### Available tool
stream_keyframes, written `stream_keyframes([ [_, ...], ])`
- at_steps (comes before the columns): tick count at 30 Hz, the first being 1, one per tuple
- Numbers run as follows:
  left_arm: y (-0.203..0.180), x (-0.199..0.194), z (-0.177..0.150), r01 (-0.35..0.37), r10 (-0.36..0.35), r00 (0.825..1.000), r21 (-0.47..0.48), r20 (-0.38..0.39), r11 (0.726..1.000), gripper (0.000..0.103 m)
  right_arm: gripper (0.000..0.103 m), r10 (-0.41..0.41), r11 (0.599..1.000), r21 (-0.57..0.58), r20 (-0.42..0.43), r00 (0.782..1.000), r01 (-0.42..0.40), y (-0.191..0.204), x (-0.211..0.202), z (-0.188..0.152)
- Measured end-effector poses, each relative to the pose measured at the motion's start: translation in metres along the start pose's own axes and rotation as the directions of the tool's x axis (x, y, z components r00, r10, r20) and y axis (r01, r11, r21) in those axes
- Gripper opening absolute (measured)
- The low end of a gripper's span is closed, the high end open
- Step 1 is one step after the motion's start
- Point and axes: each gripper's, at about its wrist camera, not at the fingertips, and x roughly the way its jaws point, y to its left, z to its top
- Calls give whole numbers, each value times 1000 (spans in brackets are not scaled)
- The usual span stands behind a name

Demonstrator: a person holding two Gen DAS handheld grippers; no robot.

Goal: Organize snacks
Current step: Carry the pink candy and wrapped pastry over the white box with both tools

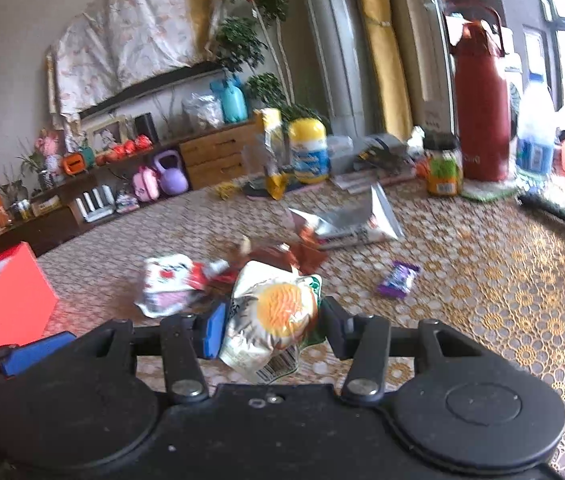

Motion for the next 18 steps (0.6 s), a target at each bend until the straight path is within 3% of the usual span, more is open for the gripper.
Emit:
stream_keyframes([
  [10, 34, -49, 9, -52, 55, 996, -45, 68, 998, 29, 49, 101, 991, -95, 46, 994, -96, 57, -30, 11],
  [18, 77, -85, 19, -130, 140, 983, -89, 120, 987, 29, 49, 185, 968, -182, 54, 981, -173, 108, -41, 15],
])
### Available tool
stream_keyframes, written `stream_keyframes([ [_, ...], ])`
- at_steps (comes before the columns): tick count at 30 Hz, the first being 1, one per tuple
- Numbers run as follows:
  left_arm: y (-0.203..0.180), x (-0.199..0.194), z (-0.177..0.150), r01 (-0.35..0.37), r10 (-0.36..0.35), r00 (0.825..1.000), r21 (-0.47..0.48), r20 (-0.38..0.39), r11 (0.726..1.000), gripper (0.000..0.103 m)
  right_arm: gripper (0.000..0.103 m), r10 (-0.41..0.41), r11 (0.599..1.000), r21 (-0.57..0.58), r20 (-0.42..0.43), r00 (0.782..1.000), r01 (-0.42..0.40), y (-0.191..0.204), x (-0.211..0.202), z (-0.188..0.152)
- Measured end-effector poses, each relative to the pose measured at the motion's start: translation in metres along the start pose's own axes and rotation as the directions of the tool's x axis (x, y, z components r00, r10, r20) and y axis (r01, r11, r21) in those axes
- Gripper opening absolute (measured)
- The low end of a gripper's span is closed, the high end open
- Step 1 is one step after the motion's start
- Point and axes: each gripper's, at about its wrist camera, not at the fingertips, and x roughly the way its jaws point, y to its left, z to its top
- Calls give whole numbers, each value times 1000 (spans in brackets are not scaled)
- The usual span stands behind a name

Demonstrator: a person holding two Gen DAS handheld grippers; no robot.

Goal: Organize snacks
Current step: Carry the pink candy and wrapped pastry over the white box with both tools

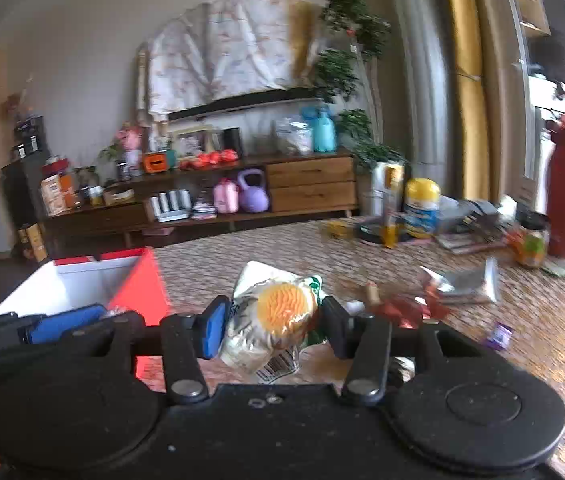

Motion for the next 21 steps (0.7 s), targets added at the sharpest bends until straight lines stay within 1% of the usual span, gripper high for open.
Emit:
stream_keyframes([
  [5, 33, -11, 9, -64, 64, 998, -14, 21, 998, 29, 49, 68, 996, -55, 10, 998, -67, 38, 5, 12],
  [12, 74, -16, 19, -145, 146, 989, -34, 31, 989, 29, 49, 153, 981, -120, 7, 988, -151, 90, 15, 21],
  [15, 88, -18, 20, -166, 167, 985, -42, 31, 985, 29, 49, 180, 974, -138, -1, 984, -178, 107, 20, 22],
  [21, 114, -19, 17, -190, 191, 981, -61, 14, 980, 29, 49, 213, 965, -154, -22, 977, -214, 130, 30, 24],
])
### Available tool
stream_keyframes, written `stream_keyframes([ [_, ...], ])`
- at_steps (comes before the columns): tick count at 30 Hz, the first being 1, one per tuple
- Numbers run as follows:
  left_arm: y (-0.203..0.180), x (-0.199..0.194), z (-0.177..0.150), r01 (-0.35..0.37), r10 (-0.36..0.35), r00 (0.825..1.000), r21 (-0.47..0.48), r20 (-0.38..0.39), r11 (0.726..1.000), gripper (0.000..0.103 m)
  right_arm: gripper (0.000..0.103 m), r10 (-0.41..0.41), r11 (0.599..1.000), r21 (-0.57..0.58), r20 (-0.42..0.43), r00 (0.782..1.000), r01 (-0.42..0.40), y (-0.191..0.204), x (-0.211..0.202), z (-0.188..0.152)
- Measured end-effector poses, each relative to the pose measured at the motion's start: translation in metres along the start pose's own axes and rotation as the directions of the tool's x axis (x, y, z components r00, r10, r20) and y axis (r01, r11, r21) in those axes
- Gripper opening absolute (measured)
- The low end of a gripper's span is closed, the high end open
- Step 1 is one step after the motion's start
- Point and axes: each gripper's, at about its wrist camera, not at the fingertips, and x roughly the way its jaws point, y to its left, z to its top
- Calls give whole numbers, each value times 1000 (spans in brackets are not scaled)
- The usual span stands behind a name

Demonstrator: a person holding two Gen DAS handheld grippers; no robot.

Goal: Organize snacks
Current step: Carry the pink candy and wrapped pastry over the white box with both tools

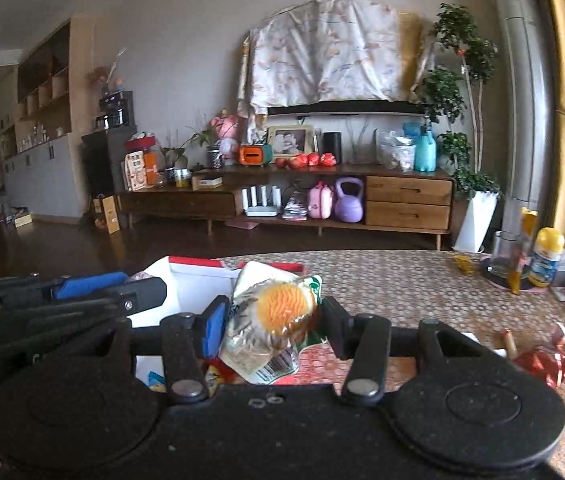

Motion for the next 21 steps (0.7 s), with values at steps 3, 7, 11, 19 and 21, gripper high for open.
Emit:
stream_keyframes([
  [3, 11, 2, -3, -13, 13, 1000, -10, -14, 1000, 29, 49, 12, 1000, -11, -8, 1000, -12, 8, 3, -2],
  [7, 24, 10, -6, -25, 23, 999, -32, -46, 999, 29, 49, 25, 999, -21, -26, 999, -26, 18, 12, -4],
  [11, 36, 21, -9, -27, 24, 996, -37, -87, 999, 29, 49, 36, 999, -25, -49, 998, -37, 25, 20, -8],
  [19, 54, 38, -14, -26, 15, 989, -72, -149, 997, 30, 49, 46, 998, -38, -85, 995, -49, 31, 28, -14],
  [21, 57, 42, -15, -27, 16, 986, -67, -165, 997, 30, 49, 48, 998, -41, -92, 995, -52, 33, 30, -15],
])
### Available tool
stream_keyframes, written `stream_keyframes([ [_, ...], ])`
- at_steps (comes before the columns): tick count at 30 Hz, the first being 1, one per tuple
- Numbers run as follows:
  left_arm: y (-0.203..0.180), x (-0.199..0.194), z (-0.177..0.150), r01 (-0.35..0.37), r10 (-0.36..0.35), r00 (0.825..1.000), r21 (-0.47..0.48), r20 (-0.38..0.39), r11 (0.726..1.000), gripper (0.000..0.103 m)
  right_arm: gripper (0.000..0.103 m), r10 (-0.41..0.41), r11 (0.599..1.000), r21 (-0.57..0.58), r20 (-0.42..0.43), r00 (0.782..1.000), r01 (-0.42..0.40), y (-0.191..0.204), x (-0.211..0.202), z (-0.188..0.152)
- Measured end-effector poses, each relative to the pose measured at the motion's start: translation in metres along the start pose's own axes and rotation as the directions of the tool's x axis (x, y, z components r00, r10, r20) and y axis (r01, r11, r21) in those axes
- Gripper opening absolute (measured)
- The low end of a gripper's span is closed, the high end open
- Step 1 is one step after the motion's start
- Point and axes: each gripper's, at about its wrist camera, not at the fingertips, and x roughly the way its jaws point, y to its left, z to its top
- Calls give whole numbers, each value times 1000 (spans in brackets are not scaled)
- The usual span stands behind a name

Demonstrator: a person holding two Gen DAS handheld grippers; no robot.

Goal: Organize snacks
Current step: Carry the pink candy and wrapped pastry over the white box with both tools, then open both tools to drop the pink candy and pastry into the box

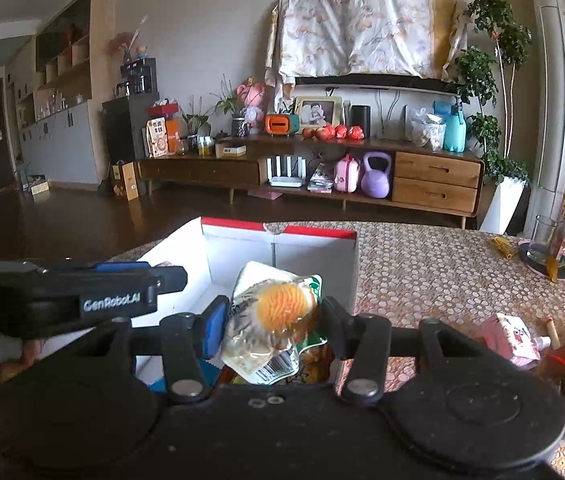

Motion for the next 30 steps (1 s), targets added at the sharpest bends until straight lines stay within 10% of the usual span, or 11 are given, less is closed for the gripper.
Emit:
stream_keyframes([
  [30, 11, 34, -9, -11, 11, 990, -3, -138, 1000, 30, 52, 17, 996, -87, -108, 994, -26, 20, 16, -25],
])
